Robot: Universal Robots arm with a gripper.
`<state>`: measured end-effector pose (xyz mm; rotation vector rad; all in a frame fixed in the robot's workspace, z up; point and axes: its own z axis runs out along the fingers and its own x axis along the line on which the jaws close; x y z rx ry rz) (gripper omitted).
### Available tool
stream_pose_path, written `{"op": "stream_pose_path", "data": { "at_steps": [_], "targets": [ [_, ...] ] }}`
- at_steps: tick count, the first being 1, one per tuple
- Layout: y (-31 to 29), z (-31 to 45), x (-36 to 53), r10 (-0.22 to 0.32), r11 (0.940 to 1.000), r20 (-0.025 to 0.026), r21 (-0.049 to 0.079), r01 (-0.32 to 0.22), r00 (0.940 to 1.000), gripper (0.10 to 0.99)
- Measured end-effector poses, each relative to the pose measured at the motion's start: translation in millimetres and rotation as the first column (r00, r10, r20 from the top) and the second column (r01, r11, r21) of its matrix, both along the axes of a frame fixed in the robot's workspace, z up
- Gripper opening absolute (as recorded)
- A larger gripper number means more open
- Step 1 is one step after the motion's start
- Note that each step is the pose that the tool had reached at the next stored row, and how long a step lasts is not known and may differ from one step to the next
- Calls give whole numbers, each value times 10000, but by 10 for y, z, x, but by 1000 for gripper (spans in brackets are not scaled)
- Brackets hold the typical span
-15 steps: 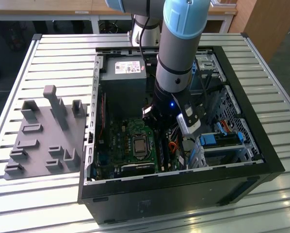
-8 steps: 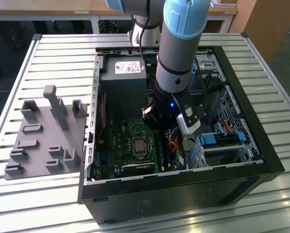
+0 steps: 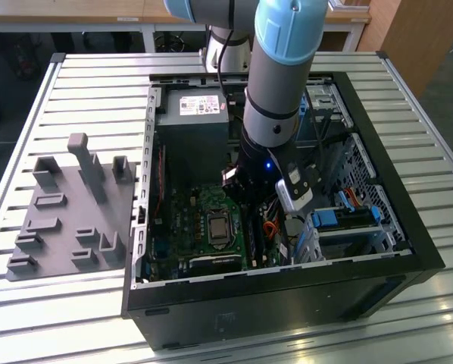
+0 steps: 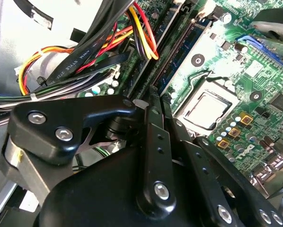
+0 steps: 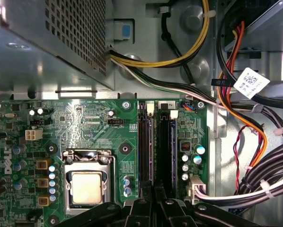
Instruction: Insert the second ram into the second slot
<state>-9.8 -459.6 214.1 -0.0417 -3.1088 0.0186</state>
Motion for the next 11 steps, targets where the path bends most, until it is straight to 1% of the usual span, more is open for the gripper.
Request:
{"op": "stream_pose_path", "data": {
  "at_steps": [9, 10, 11],
  "targets": [
    [0, -6, 0, -1, 10000, 1, 0, 1, 10000, 149],
    [0, -6, 0, 0, 10000, 0, -1, 0, 10000, 212],
    [0, -7, 0, -1, 10000, 0, 0, 1, 10000, 212]
  ]
}}
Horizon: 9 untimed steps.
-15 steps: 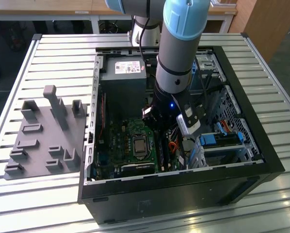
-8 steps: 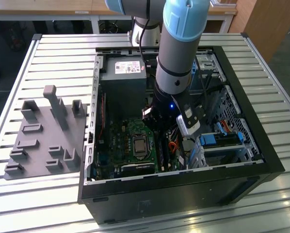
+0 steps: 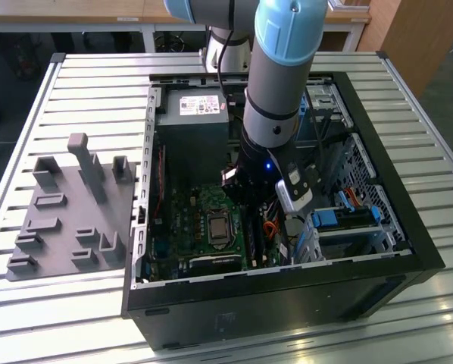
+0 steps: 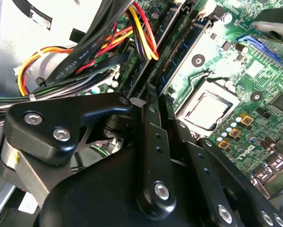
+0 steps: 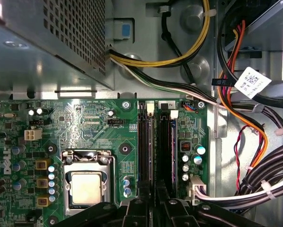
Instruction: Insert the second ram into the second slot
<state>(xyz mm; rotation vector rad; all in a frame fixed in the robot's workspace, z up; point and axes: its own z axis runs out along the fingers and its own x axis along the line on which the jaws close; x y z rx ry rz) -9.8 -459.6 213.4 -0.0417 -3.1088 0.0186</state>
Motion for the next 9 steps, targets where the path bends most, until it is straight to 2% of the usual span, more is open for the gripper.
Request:
{"op": "stream_pose_path", "data": {
  "at_steps": [7, 9],
  "targets": [
    [0, 23, 0, 0, 10000, 0, 1, 0, 10000, 212],
    [0, 53, 0, 0, 10000, 0, 0, 0, 10000, 212]
  ]
}}
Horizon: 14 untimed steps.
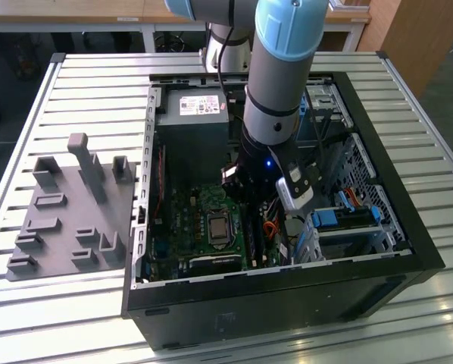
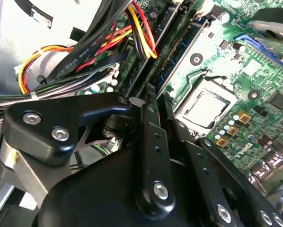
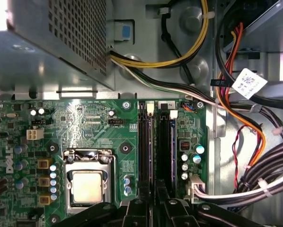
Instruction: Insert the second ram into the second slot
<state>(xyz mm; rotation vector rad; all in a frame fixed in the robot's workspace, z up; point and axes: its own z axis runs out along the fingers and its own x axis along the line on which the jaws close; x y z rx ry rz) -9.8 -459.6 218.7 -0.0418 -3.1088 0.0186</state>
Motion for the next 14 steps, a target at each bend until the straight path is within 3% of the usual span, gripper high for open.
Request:
{"op": "stream_pose_path", "data": {
  "at_steps": [4, 6, 14],
  "targets": [
    [0, 51, 0, 0, 10000, 0, 0, 0, 10000, 212],
    [0, 79, 0, 0, 10000, -1, 0, 0, 10000, 129],
    [0, 47, 0, 0, 10000, 0, 2, 0, 10000, 106]
  ]
}}
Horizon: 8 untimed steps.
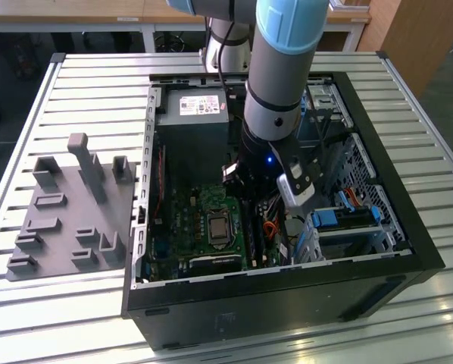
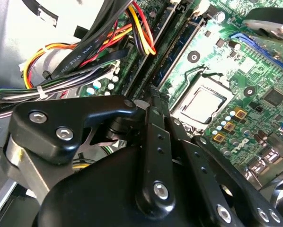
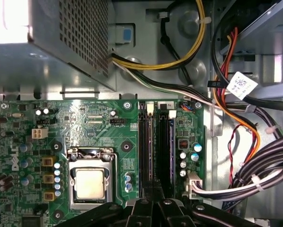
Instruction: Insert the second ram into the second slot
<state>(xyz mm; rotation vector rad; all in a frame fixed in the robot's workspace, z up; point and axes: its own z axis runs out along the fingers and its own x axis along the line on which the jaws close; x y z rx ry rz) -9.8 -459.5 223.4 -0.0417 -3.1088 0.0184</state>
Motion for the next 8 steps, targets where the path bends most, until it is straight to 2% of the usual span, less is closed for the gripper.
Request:
{"op": "stream_pose_path", "data": {
  "at_steps": [8],
  "targets": [
    [-1, -34, 0, 0, 10000, -2, -7, 0, 10000, 106]
  ]
}}
